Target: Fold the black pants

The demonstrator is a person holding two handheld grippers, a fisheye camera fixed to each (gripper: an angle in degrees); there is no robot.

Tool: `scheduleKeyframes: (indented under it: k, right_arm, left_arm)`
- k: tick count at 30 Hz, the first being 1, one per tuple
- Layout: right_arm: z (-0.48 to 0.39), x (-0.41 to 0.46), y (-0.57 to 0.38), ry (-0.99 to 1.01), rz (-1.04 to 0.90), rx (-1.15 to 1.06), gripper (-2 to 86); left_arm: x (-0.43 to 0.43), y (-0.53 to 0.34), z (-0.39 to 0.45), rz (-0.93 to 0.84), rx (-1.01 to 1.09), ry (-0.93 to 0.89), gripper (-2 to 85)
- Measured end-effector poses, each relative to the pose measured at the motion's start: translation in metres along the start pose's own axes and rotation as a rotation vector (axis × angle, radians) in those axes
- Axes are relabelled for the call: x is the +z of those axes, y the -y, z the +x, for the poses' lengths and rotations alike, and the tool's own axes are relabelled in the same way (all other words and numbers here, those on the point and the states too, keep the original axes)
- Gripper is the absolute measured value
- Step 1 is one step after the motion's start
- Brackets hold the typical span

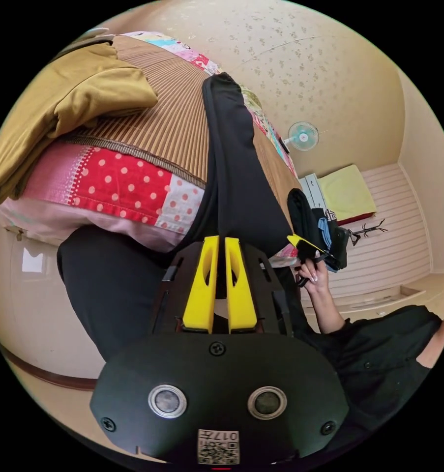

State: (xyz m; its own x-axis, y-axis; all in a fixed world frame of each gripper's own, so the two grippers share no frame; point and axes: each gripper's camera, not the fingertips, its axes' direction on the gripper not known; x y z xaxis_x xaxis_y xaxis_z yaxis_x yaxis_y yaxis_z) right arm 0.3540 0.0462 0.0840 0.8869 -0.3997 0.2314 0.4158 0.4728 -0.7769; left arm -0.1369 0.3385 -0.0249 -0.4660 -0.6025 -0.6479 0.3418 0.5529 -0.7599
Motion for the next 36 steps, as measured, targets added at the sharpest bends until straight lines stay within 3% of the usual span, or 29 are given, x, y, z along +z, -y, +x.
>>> scheduleKeyframes:
  k: [6, 11, 17, 21, 23, 27, 36]
  right_arm:
    - [0.04, 0.03, -0.001, -0.009, -0.142, 0.141, 2.5]
    - [0.046, 0.002, -0.004, -0.003, -0.008, 0.139, 5.7]
    - [0.065, 0.004, 0.01, 0.051, 0.007, 0.185, 8.9]
    - [0.067, 0.005, 0.011, 0.071, 0.012, 0.189, 7.9]
    - [0.069, 0.013, 0.012, 0.156, -0.026, 0.182, 6.5]
    - [0.065, 0.015, 0.008, 0.095, -0.023, 0.155, 3.6]
    - [0.053, -0.016, -0.039, 0.027, -0.204, -0.009, 2.1]
  left_arm:
    - [0.021, 0.001, -0.017, -0.045, -0.122, 0.116, 2.5]
    - [-0.004, 0.004, -0.013, 0.096, -0.098, 0.087, 8.9]
    - [0.014, 0.032, -0.017, 0.078, -0.081, 0.087, 13.5]
    - [0.02, 0.028, -0.005, 0.091, -0.055, 0.188, 11.6]
    - [0.03, 0.025, -0.005, 0.046, -0.056, 0.164, 8.1]
    - [0.04, 0.019, -0.012, 0.046, -0.09, 0.105, 5.6]
    - [0.094, 0.011, 0.037, -0.447, 0.24, 0.104, 4.6]
